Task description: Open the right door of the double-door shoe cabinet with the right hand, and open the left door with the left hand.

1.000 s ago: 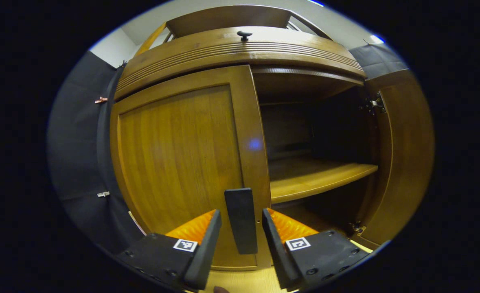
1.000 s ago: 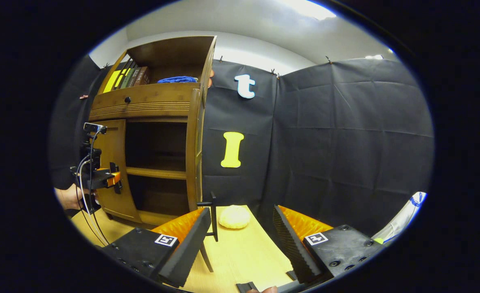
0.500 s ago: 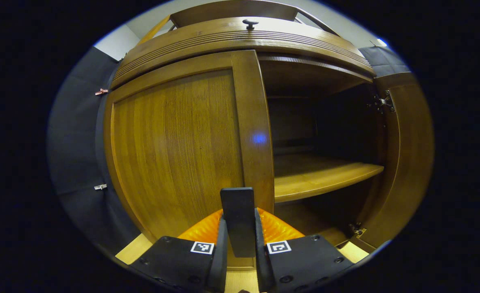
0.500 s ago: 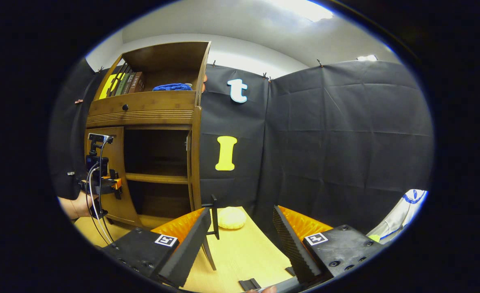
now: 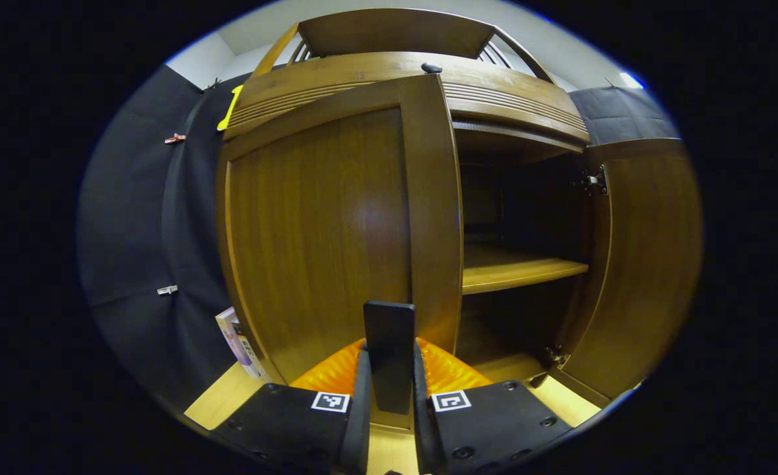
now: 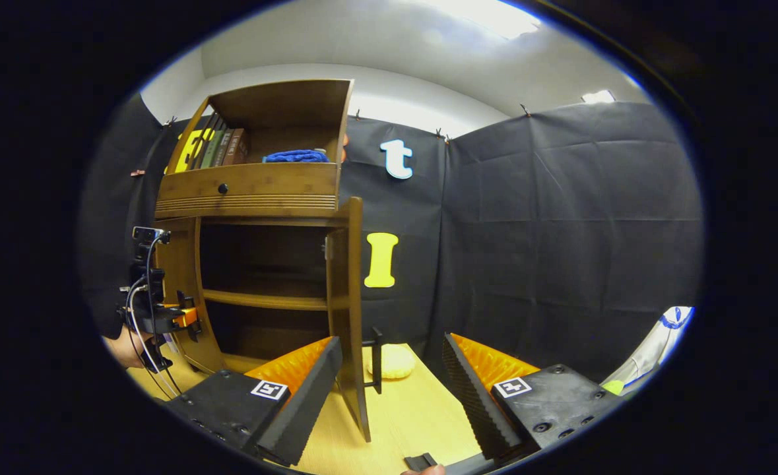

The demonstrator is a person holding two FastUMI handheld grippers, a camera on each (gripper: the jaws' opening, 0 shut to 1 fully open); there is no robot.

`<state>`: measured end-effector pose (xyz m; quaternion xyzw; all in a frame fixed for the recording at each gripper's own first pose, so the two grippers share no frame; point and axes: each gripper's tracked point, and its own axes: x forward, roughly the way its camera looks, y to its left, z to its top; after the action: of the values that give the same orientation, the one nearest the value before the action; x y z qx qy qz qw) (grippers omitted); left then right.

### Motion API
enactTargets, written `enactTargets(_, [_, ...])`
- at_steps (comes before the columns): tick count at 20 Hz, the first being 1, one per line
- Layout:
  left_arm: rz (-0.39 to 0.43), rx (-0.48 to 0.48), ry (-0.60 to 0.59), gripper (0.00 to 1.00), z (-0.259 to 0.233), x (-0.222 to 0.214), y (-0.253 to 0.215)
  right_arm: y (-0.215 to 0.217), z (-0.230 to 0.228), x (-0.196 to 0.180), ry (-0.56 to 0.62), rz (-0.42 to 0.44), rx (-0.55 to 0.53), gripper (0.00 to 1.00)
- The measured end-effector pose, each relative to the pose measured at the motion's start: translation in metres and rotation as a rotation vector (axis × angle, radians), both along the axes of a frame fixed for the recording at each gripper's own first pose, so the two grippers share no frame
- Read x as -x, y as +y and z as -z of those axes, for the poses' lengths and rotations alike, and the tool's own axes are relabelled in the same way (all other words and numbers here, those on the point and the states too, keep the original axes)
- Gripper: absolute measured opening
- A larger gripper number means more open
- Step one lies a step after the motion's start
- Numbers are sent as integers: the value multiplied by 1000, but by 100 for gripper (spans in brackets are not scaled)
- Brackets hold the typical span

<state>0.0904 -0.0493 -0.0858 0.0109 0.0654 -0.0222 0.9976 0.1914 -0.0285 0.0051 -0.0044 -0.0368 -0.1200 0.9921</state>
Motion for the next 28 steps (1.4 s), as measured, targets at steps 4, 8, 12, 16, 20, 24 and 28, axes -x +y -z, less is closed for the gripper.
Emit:
enactTargets(4, [-23, 22, 8, 30, 0, 27, 17, 23, 1, -7, 15, -80, 13, 97])
enactTargets(8, [-31, 11, 5, 28, 2, 55, 38, 36, -1, -6, 10, -134, 19, 98])
enactTargets(12, [-56, -10, 0, 25, 3, 79, 63, 53, 3, -4, 16, -183, 20, 98])
enactTargets(16, [-101, -30, -2, 22, 4, 98, 91, 70, 5, -9, 19, -210, 1, 98])
enactTargets(20, [-146, -43, -10, 19, 4, 112, 121, 85, 10, -5, 23, -229, -9, 98])
enactTargets(24, [-173, -38, -31, 12, 4, 128, 155, 101, 13, -3, 32, -247, -19, 98])
enactTargets(28, [-173, -48, -40, 10, 4, 137, 181, 121, 16, -3, 36, -260, -19, 98])
